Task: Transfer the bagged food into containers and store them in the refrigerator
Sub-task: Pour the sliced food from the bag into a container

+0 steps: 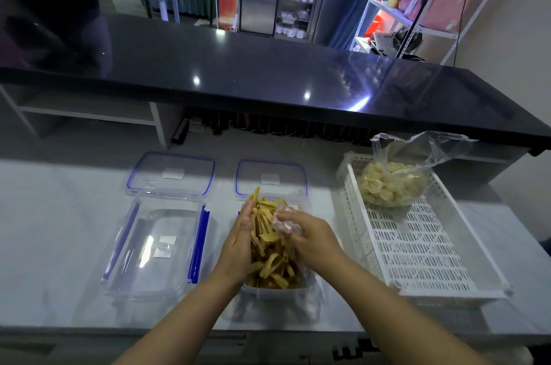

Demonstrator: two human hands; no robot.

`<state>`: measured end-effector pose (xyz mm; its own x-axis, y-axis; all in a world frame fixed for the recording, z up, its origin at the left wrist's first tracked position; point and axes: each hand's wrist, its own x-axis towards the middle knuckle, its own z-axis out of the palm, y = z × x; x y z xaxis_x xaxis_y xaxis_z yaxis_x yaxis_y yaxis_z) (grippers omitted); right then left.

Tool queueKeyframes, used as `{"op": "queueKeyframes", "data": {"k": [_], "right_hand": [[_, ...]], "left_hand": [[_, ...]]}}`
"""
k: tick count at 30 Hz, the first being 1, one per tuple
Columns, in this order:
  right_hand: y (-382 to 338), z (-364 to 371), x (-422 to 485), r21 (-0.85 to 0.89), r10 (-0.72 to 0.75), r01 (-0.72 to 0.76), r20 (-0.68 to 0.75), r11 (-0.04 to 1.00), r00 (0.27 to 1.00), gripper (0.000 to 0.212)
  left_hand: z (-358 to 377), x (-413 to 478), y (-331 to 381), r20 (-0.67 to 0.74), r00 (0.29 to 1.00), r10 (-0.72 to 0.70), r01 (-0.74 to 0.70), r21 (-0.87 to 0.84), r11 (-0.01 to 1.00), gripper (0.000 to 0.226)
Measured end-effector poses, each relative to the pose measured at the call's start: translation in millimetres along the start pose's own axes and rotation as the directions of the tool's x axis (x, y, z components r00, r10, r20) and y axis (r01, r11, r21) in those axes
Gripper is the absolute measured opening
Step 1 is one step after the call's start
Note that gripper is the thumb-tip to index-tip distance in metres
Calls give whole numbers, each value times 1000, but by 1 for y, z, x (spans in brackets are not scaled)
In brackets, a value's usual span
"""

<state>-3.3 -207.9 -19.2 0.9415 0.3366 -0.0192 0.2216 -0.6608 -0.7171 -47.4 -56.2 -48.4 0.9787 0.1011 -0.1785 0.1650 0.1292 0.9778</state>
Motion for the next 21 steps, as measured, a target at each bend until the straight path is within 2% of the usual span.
{"op": "queueKeyframes", "data": {"k": [4, 9, 11, 15, 18, 21], "right_hand": [[5, 9, -8, -75, -73, 76, 44, 994, 996, 32], [12, 15, -25, -108, -68, 71, 32, 992, 997, 34], [12, 15, -32, -135, -90, 90, 6, 987, 996, 35], [8, 16, -37, -210, -168, 161, -15, 964, 986, 32], [5, 14, -29, -306, -179, 173, 9, 936, 984, 33], [1, 11, -16, -280, -128, 119, -14, 953, 992, 33]], "left_hand": [[2, -1, -2, -31, 999, 12, -13, -42, 999, 56], [4, -1, 4, -35, 999, -24, 22, -49, 999, 34], [2, 4, 5, -51, 998, -26, 24, -47, 999, 36], [-1, 20, 0, -27, 998, -62, 61, -50, 997, 58], [-3, 30, 0, -11, 999, -48, 48, 51, 998, 64], [-3, 36, -1, -5, 999, 40, -37, 264, 964, 51]]}}
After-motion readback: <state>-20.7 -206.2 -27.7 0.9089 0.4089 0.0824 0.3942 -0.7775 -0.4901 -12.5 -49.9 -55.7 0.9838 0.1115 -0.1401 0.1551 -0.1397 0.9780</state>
